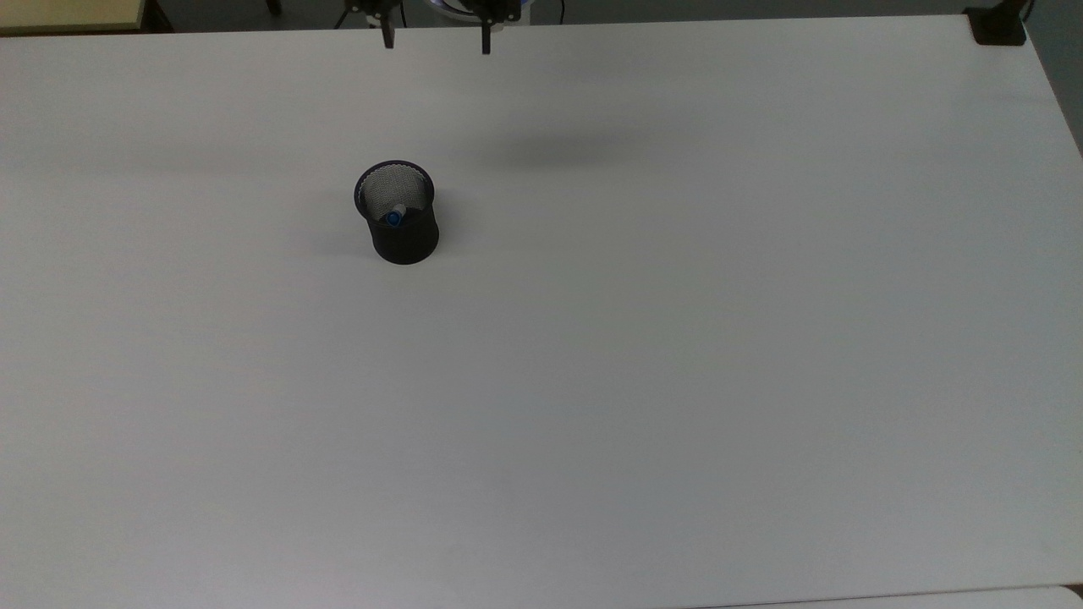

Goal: Remove the marker
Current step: 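Move the open gripper down over the black mesh cup toward the marker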

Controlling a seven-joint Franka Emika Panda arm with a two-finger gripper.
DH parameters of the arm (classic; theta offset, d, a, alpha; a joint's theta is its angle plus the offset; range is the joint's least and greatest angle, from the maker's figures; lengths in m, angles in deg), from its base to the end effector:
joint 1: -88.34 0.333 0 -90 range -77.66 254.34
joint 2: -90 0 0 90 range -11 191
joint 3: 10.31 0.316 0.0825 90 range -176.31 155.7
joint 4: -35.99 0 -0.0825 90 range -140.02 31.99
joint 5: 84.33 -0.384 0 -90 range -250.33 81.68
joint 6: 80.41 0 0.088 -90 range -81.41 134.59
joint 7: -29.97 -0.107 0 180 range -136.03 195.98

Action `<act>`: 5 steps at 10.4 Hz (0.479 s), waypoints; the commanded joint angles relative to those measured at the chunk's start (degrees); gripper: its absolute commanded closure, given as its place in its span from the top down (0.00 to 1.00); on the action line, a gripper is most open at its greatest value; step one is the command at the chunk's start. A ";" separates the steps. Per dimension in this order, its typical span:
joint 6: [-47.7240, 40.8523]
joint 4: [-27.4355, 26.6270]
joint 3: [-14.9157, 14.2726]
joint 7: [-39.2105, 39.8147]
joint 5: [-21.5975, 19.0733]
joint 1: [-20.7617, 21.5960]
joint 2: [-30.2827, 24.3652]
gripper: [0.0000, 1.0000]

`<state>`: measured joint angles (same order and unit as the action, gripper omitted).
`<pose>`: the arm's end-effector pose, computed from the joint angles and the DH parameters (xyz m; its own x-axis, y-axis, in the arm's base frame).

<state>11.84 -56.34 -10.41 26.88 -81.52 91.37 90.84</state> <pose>0.5609 0.0236 0.6006 0.9999 -0.0008 -0.0134 -0.0001 -0.9988 0.0498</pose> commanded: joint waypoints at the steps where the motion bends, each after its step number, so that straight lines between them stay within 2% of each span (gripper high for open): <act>1: 5.72 -0.13 -0.07 1.16 2.02 -1.80 4.16 1.00; 5: 13.37 -2.24 -0.07 1.16 5.19 -3.99 9.08 1.00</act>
<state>20.64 -56.90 -10.45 27.19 -77.46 88.83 98.22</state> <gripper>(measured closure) 0.000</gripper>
